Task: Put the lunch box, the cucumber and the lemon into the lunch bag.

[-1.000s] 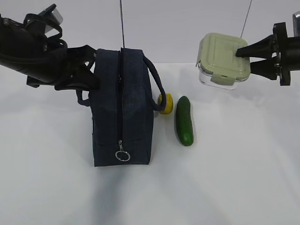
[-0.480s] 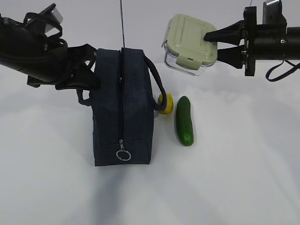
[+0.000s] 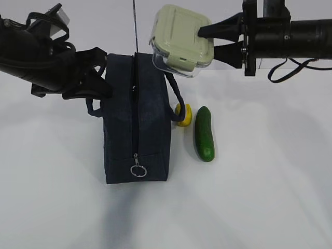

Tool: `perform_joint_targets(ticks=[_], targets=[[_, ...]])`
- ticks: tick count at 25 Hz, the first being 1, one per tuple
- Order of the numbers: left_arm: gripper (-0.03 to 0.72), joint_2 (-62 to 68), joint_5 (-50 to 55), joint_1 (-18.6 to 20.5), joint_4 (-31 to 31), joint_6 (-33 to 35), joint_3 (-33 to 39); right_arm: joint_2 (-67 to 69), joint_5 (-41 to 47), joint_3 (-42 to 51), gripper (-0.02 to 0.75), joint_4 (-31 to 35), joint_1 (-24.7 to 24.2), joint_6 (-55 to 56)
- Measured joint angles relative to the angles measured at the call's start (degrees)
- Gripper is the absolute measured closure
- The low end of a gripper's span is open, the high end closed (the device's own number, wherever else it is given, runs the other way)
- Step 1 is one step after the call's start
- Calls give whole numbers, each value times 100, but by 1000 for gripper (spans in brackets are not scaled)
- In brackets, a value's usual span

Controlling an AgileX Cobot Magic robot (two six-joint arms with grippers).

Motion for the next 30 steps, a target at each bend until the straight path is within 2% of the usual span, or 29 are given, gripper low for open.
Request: perform_joint_targets(ticks=[8,17,30], targets=[[670,0,0,0,0,0,0,0,47,-603,396,-17,247,0],[670,0,0,0,0,0,0,0,81,-615,396,-365,630,0],[670,0,0,0,0,4,0,390,-284,-623,396,-704,810,0]])
